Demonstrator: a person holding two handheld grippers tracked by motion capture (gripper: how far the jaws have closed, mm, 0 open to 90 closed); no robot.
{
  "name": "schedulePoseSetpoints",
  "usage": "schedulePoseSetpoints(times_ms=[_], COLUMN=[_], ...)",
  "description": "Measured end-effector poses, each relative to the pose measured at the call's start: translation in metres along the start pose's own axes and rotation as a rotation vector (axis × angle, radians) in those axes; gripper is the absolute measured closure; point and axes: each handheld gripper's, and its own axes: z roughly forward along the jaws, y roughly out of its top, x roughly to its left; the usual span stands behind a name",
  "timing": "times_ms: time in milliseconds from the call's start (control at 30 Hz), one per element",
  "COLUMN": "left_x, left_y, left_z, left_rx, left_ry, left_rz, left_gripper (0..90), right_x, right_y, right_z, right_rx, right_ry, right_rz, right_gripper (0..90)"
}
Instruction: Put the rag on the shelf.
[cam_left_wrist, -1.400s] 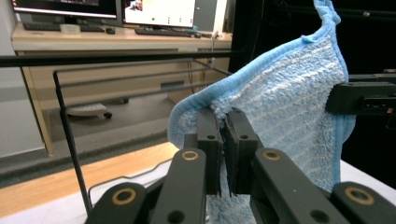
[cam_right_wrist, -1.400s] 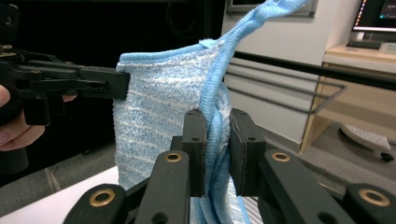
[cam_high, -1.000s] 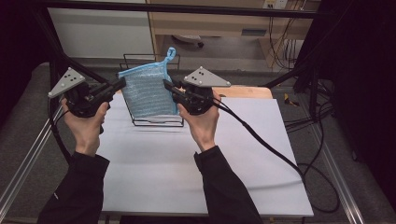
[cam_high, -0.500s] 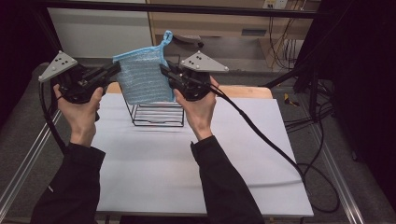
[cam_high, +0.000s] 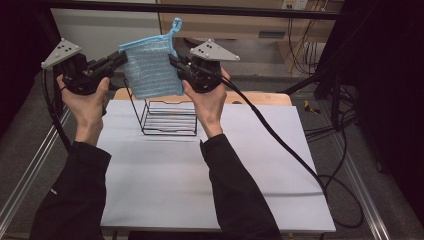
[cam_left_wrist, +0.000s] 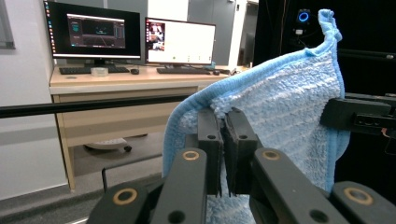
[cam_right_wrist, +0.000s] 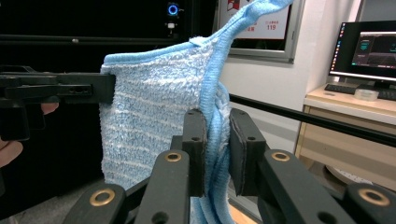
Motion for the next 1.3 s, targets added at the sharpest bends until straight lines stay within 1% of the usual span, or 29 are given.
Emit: schedulePoseSetpoints(times_ms=[33, 167, 233, 300, 367, 600, 667, 933, 967, 1133, 1233, 1300], left_x=[0.001, 0.005, 0.007, 0.009, 0.011, 0.019, 0.021, 0.025, 0.026, 0.031, 0.034, 0.037], left_y=[0.002, 0.008, 0.01, 0.011, 0.012, 0.015, 0.017, 0.019, 0.019, 0.018, 0.015, 0.013], left_z=[0.002, 0.006, 0.01, 0.013, 0.017, 0.03, 0.034, 0.05, 0.053, 0.059, 0.063, 0.067], left_rx=[-0.002, -0.017, -0.023, -0.021, -0.017, -0.011, -0.001, 0.016, 0.017, 0.012, 0.021, 0.032], left_ry=[0.003, 0.004, 0.0, -0.001, 0.0, 0.019, 0.027, 0.046, 0.047, 0.044, 0.048, 0.059], left_rz=[0.0, -0.003, -0.017, -0.023, -0.03, -0.035, -0.032, -0.011, -0.012, -0.026, -0.032, -0.027], left_gripper=[86.0, 86.1, 86.1, 86.1, 86.1, 86.1, 86.1, 86.2, 86.2, 86.2, 86.2, 86.2], right_x=[-0.001, -0.003, -0.004, -0.006, -0.008, -0.016, -0.018, -0.029, -0.03, -0.036, -0.037, -0.038], right_y=[0.002, 0.008, 0.011, 0.013, 0.014, 0.018, 0.02, 0.017, 0.017, 0.015, 0.013, 0.011], right_z=[0.001, 0.005, 0.007, 0.01, 0.012, 0.025, 0.029, 0.039, 0.04, 0.046, 0.048, 0.051], right_rx=[-0.001, -0.009, -0.013, -0.018, -0.018, -0.012, -0.012, -0.003, -0.003, 0.002, 0.006, 0.014], right_ry=[0.0, -0.007, -0.013, -0.02, -0.02, -0.036, -0.038, -0.059, -0.06, -0.061, -0.061, -0.066], right_rz=[0.004, -0.006, -0.009, -0.009, 0.001, -0.018, -0.017, -0.007, -0.01, 0.006, 0.012, 0.008], right_gripper=[78.5, 78.5, 78.5, 78.5, 78.5, 78.5, 78.5, 78.5, 78.5, 78.5, 78.5, 78.6])
